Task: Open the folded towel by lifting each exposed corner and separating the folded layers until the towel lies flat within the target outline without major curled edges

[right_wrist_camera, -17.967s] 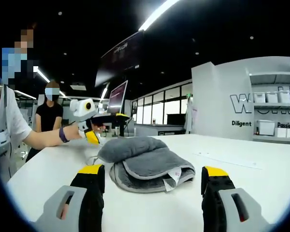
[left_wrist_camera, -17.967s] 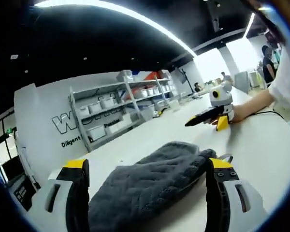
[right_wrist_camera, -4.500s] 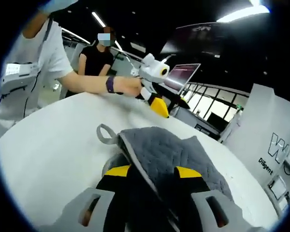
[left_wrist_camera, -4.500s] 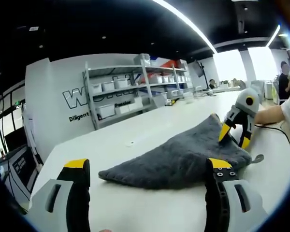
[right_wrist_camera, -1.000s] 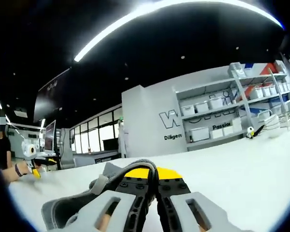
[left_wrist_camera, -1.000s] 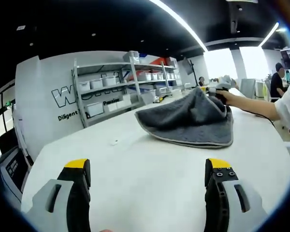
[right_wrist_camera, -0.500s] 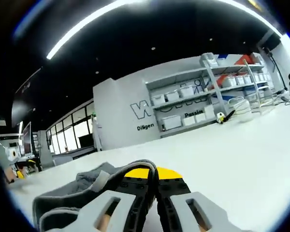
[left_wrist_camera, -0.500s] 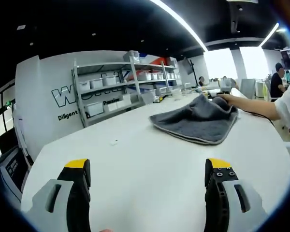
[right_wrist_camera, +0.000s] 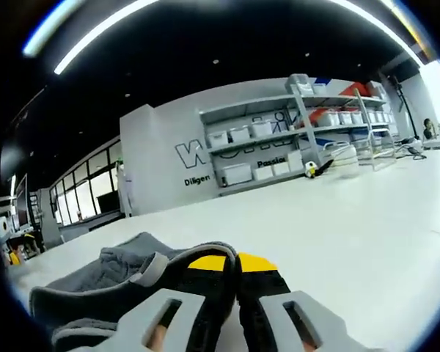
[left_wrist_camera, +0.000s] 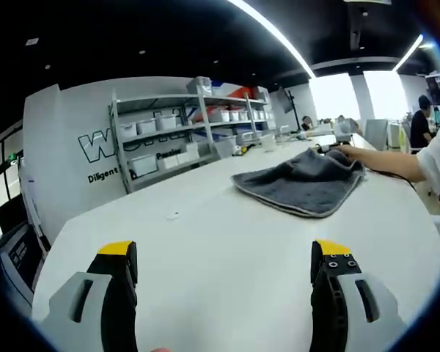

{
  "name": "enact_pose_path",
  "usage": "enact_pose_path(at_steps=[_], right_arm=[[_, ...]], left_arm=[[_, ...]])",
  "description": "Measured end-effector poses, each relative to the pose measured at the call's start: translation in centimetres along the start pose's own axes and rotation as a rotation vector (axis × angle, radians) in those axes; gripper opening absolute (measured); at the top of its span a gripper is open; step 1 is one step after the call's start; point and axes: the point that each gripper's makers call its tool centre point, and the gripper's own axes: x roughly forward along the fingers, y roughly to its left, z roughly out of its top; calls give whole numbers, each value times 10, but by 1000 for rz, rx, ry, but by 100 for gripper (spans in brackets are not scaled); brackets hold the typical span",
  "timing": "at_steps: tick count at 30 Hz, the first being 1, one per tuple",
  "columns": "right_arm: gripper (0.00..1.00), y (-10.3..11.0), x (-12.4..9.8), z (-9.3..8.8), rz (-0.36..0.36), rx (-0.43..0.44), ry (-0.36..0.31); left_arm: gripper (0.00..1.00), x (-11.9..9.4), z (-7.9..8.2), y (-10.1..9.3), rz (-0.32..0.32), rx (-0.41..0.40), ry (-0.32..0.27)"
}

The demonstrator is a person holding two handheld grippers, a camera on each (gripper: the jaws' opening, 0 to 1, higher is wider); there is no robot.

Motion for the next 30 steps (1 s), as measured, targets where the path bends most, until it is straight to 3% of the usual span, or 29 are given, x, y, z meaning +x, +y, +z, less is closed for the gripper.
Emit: enact_pose_path(at_steps=[5, 12, 18, 26, 30], right_arm=[[4, -1, 0, -5, -7, -148, 20], [16, 9, -14, 4, 40, -260, -60], [31, 29, -43, 13, 123, -255, -118], [39, 77, -96, 19, 348, -199, -214], [53, 94, -117, 20, 427, -178, -234]], left_arm=[[97, 0, -2, 2, 3, -3, 6], [97, -3, 3, 7, 16, -14, -13], [97, -2, 5, 5, 5, -20, -21], [98, -1, 10, -6, -25, -8, -36], [98, 2, 9, -11, -43, -13, -37]])
